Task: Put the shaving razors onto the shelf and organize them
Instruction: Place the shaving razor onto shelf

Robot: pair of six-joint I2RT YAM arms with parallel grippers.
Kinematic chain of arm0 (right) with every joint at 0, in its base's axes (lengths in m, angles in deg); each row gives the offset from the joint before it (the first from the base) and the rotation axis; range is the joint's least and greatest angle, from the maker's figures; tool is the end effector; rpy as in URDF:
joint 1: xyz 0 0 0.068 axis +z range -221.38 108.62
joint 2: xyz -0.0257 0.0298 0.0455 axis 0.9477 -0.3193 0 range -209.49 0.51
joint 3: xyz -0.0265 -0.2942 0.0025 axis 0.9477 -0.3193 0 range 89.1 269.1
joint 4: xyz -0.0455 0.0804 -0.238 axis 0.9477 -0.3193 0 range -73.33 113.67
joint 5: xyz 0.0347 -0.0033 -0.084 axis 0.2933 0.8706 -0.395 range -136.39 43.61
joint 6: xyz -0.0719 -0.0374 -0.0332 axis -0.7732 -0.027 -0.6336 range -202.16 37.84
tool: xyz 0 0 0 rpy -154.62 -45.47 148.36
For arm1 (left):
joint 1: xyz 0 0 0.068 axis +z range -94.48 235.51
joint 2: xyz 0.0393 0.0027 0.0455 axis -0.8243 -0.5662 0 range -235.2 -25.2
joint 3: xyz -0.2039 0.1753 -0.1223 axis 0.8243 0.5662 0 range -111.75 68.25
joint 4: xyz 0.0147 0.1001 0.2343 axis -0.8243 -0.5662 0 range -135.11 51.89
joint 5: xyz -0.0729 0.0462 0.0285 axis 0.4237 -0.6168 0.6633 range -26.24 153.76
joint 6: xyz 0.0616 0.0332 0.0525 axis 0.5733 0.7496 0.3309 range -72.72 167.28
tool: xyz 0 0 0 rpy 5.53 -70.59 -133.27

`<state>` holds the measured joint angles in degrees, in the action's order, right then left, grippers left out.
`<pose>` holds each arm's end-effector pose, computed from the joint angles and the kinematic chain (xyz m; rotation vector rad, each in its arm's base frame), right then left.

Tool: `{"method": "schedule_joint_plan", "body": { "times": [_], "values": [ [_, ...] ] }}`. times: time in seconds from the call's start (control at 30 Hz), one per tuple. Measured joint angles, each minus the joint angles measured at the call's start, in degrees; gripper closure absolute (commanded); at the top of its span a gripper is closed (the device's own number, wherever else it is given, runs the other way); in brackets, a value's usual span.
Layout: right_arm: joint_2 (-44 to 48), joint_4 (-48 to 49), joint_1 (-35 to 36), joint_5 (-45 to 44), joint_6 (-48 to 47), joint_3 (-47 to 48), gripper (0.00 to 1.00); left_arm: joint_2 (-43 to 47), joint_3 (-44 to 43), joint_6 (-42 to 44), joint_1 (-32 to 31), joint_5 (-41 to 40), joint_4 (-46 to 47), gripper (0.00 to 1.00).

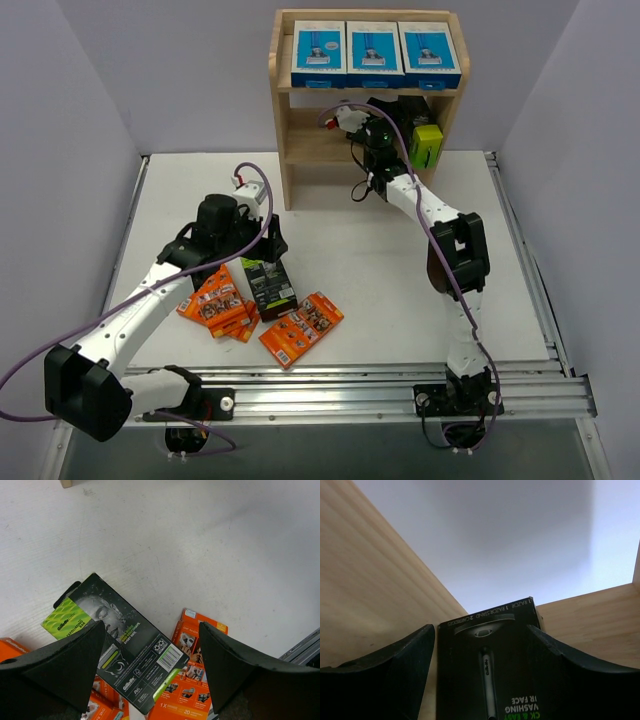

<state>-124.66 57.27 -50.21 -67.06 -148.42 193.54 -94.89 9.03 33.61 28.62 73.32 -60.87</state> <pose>0.5440 0.1811 0.3528 -0.7273 1.2185 -0.8984 0.2541 -0.1434 0.3161 0.3518 2.1725 -0.5843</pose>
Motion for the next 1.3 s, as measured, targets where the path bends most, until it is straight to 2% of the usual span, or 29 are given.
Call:
{"method": "schedule_joint_plan", "body": {
  "times": [0.57, 1.3],
  "values": [
    [-2.6, 4.3, -2.8, 0.3, -1.6, 1.8, 0.34, -1.4, 0.0, 0.6, 0.0, -0.4, -0.1, 0.15],
    [-0.6, 10.9, -4.0, 6.2, -10.6, -4.1, 0.26, -1.4, -0.1, 0.6, 0.8, -0.8, -0.2, 0.15]
  ]
}}
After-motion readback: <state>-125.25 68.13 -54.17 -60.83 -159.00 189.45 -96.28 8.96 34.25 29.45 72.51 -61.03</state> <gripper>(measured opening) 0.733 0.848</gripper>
